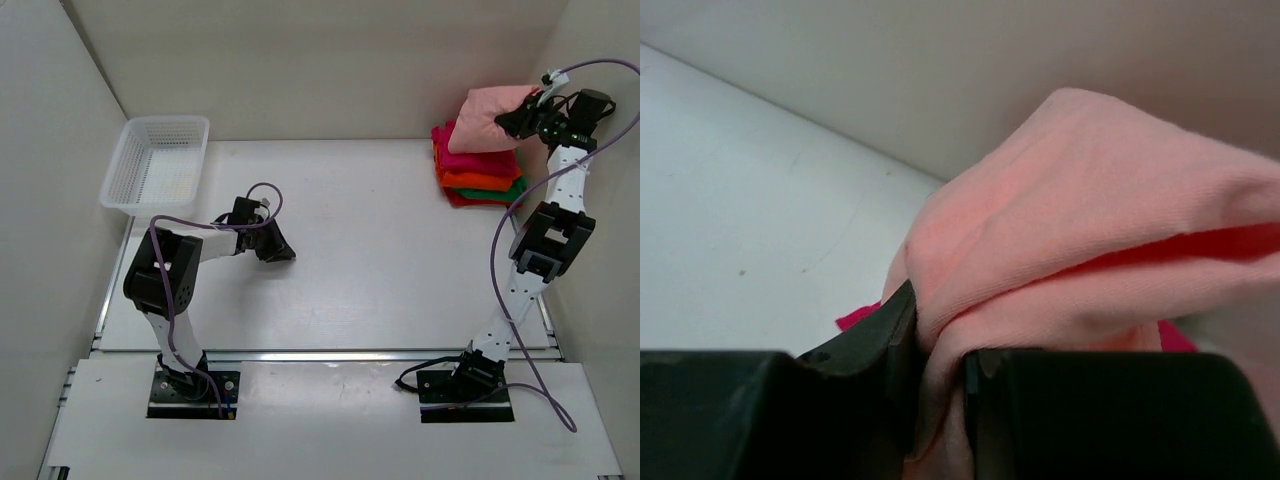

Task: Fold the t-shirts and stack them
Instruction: Put the neatly folded tshirt into the corner of the board with the right arm

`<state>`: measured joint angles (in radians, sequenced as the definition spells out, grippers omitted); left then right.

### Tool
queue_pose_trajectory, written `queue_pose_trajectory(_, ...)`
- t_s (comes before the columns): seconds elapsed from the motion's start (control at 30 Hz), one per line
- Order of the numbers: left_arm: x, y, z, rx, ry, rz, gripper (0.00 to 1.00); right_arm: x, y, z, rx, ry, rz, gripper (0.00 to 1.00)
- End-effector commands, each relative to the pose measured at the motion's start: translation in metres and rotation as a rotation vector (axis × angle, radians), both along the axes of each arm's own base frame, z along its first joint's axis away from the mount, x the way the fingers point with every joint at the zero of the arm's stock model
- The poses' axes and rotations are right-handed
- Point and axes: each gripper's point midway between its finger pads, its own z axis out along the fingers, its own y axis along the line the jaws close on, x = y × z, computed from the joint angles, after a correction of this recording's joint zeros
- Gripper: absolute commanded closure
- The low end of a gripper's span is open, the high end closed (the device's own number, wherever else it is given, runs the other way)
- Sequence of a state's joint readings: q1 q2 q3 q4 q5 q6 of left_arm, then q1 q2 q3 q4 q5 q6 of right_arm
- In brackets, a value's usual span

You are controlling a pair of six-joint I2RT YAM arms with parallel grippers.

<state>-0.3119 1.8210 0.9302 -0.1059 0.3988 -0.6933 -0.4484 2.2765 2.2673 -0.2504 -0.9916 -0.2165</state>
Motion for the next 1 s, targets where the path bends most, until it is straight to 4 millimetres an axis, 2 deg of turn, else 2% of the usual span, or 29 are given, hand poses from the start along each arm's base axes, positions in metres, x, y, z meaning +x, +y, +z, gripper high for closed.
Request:
queue_pose_trajectory(0.0,-0.039,0.020,-0.047,0.156,0.163,0.000,0.68,-0.009,0.027,0.008,0.068,-0.031,0.166,1.00)
queue_pose_trajectory(0.07,-0.040,0.019,-0.048,0.157,0.166,-0.003,0.68,-0.015,0.028,0.014,0.139,-0.025,0.223,1.00)
queue_pose_trajectory(0.1,-0.040,0.021,-0.049,0.167,0.169,0.001,0.68,-0.023,0.033,0.009,0.199,0.012,0.290,1.00)
queue_pose_trajectory(0.17,-0.040,0.020,-0.048,0.163,0.160,-0.004,0.68,-0.039,0.033,0.018,0.268,0.031,0.410,1.00)
queue_pose_trajectory(0.27,-0.040,0.019,-0.049,0.163,0.165,0.000,0.69,-0.043,0.028,0.018,0.295,0.057,0.422,1.00)
queue_pose_trajectory(0.37,-0.042,0.015,-0.050,0.159,0.170,-0.014,0.68,-0.032,0.021,0.013,0.322,0.091,0.325,1.00)
queue_pose_trajectory(0.43,-0.039,0.018,-0.050,0.161,0.169,-0.006,0.68,-0.020,0.012,0.002,0.251,0.066,0.232,1.00)
queue_pose_trajectory(0.47,-0.040,0.017,-0.050,0.162,0.165,-0.015,0.68,-0.014,0.012,-0.007,0.254,0.122,0.143,1.00)
queue_pose_trajectory(0.5,-0.042,0.016,-0.051,0.157,0.170,-0.015,0.69,-0.008,0.006,-0.016,0.176,0.131,0.056,1.00)
queue_pose_trajectory(0.63,-0.041,0.020,-0.052,0.162,0.172,-0.005,0.68,0.010,-0.001,-0.057,0.021,0.209,-0.127,1.00)
queue_pose_trajectory(0.67,-0.044,0.022,-0.053,0.163,0.184,-0.004,0.68,0.010,-0.003,-0.057,-0.002,0.207,-0.139,1.00)
queue_pose_trajectory(0.8,-0.041,0.025,-0.053,0.163,0.172,-0.002,0.68,0.021,-0.010,-0.079,-0.156,0.250,-0.291,1.00)
queue_pose_trajectory(0.83,-0.042,0.024,-0.053,0.158,0.176,0.001,0.68,0.022,-0.003,-0.088,-0.183,0.264,-0.296,1.00)
queue_pose_trajectory(0.87,-0.045,0.024,-0.054,0.158,0.178,-0.007,0.68,0.022,-0.011,-0.088,-0.220,0.263,-0.340,1.00)
queue_pose_trajectory(0.97,-0.048,0.024,-0.058,0.159,0.192,-0.008,0.68,0.022,-0.016,-0.089,-0.335,0.260,-0.439,1.00)
